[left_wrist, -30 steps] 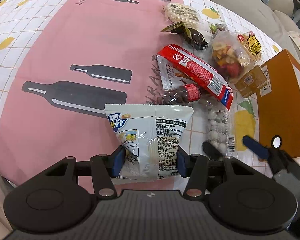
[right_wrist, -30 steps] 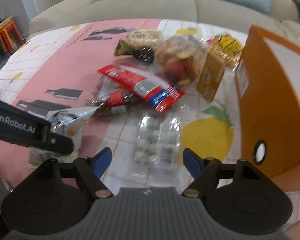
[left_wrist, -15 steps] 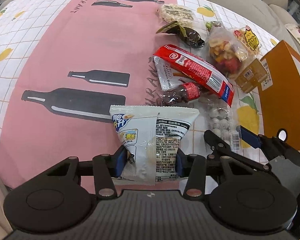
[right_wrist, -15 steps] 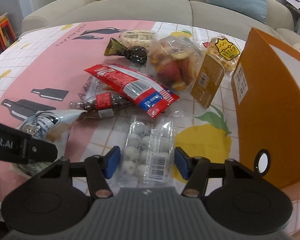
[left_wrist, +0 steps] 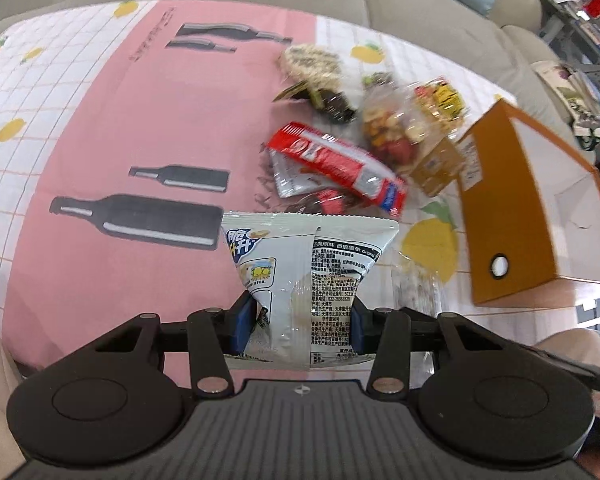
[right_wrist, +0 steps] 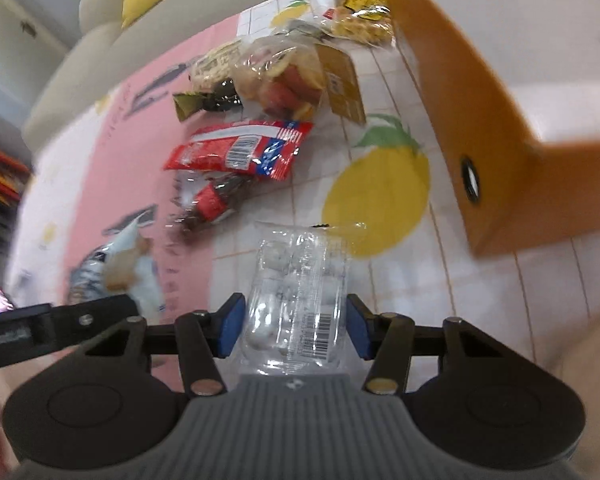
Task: Organize snacks
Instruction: 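Carry both packs into the orange box and open both grippers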
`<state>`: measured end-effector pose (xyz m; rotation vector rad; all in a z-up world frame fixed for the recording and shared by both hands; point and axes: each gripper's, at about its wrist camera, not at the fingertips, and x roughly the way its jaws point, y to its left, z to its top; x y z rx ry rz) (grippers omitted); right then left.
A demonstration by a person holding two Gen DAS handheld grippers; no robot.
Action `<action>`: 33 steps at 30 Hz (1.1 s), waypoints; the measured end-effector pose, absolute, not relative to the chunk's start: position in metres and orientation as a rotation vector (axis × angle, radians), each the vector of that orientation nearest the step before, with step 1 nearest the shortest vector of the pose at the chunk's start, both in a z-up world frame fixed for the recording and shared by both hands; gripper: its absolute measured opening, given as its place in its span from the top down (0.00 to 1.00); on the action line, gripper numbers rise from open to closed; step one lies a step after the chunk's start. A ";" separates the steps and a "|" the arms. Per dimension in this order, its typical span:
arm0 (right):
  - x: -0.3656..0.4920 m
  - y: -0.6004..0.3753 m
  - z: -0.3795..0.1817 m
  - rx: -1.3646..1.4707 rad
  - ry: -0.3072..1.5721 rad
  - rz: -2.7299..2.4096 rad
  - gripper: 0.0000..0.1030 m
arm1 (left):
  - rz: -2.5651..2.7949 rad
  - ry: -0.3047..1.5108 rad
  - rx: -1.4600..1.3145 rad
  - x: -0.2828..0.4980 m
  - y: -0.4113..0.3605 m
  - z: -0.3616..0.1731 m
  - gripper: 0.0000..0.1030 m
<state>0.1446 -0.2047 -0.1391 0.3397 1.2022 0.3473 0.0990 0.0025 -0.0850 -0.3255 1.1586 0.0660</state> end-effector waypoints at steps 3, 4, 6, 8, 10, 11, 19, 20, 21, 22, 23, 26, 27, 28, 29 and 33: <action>0.130 -0.215 -0.110 0.363 1.130 0.377 0.49 | 0.041 1.124 -0.324 0.095 -0.006 -0.070 0.50; 0.126 -0.219 -0.099 0.371 1.101 0.386 0.49 | 0.031 1.113 -0.324 0.094 -0.009 -0.064 0.51; 0.121 -0.228 -0.078 0.376 1.044 0.401 0.49 | 0.006 1.091 -0.326 0.093 -0.015 -0.053 0.51; 0.117 -0.238 -0.058 0.349 0.993 0.404 0.49 | -0.027 1.072 -0.329 0.095 -0.023 -0.041 0.51; 0.115 -0.249 -0.043 0.313 0.956 0.397 0.49 | -0.061 1.056 -0.326 0.099 -0.033 -0.030 0.51; 0.116 -0.257 -0.036 0.296 0.939 0.394 0.49 | -0.075 1.049 -0.320 0.102 -0.038 -0.026 0.51; 0.141 -0.326 -0.005 0.222 0.901 0.304 0.49 | -0.260 1.039 -0.277 0.143 -0.103 0.006 0.52; 0.146 -0.335 -0.003 0.217 0.898 0.291 0.49 | -0.282 1.033 -0.264 0.149 -0.114 0.009 0.52; 0.150 -0.343 -0.001 0.211 0.896 0.279 0.49 | -0.300 1.034 -0.260 0.156 -0.122 0.011 0.52; 0.156 -0.351 0.000 0.203 0.898 0.264 0.49 | -0.322 1.043 -0.265 0.164 -0.131 0.012 0.52; 0.161 -0.356 0.002 0.193 0.902 0.253 0.49 | -0.336 1.055 -0.272 0.171 -0.136 0.012 0.52; 0.175 -0.372 -0.001 0.159 0.929 0.226 0.49 | -0.378 1.080 -0.243 0.190 -0.158 0.009 0.52; 0.180 -0.376 -0.004 0.150 0.943 0.221 0.49 | -0.391 1.094 -0.235 0.196 -0.165 0.007 0.53; 0.185 -0.379 -0.008 0.141 0.959 0.218 0.49 | -0.404 1.117 -0.231 0.203 -0.172 0.004 0.53; 0.191 -0.381 -0.013 0.128 0.979 0.216 0.49 | -0.416 1.141 -0.223 0.208 -0.178 0.000 0.53; 0.213 -0.384 -0.036 0.088 1.051 0.212 0.49 | -0.435 1.233 -0.207 0.230 -0.200 -0.024 0.53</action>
